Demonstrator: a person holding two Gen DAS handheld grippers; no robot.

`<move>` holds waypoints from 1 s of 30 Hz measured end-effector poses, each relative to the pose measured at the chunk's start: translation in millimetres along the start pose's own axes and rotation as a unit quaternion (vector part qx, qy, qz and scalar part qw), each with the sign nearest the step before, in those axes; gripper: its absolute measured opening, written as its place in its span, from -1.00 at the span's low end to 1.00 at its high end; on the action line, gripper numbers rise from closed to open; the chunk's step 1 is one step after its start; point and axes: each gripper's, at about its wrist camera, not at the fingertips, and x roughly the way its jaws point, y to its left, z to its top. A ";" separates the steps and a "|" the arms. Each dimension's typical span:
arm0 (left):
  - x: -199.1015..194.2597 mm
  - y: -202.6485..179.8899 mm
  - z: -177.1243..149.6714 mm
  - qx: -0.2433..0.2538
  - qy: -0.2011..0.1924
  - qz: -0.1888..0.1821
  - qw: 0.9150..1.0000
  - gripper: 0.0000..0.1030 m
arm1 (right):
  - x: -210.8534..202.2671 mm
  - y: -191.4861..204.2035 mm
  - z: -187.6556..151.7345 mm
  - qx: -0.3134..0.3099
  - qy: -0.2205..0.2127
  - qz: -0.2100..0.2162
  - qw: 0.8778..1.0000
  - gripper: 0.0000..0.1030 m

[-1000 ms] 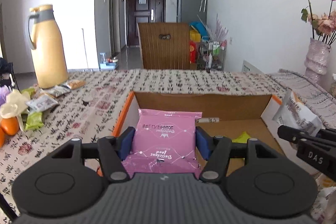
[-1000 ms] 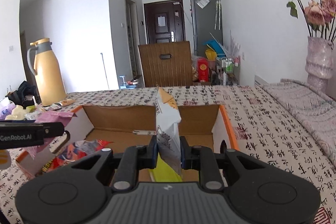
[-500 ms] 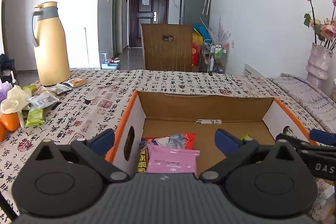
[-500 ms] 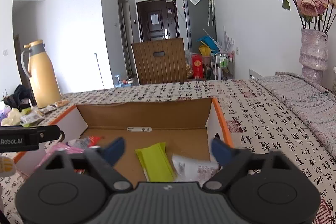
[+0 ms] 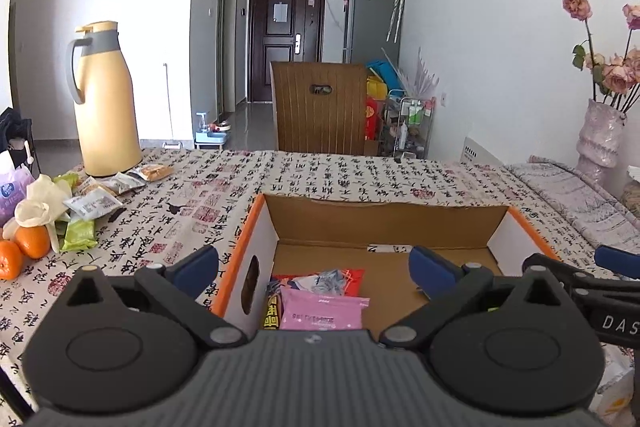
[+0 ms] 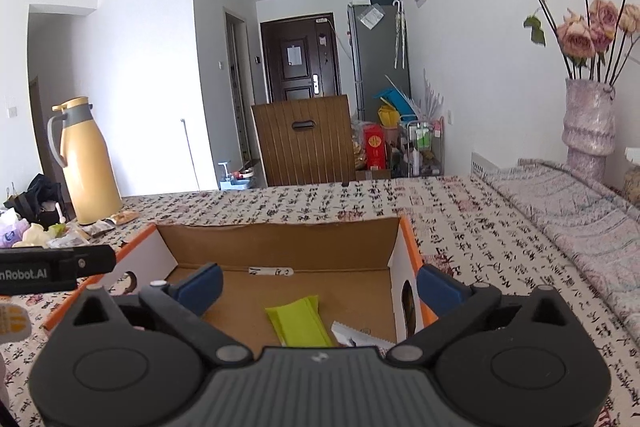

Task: Organize snacks
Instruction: 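Move both tools back over the snack pile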

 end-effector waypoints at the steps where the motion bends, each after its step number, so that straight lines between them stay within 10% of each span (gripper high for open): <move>1: -4.1 -0.5 0.0 0.000 -0.002 0.000 1.000 1.00 | -3.5 0.9 0.6 -0.001 -0.002 0.000 1.000 1.00; 30: -92.6 30.4 -68.8 0.002 0.036 0.000 0.999 1.00 | -104.1 32.8 -59.9 -0.021 0.048 0.028 0.998 1.00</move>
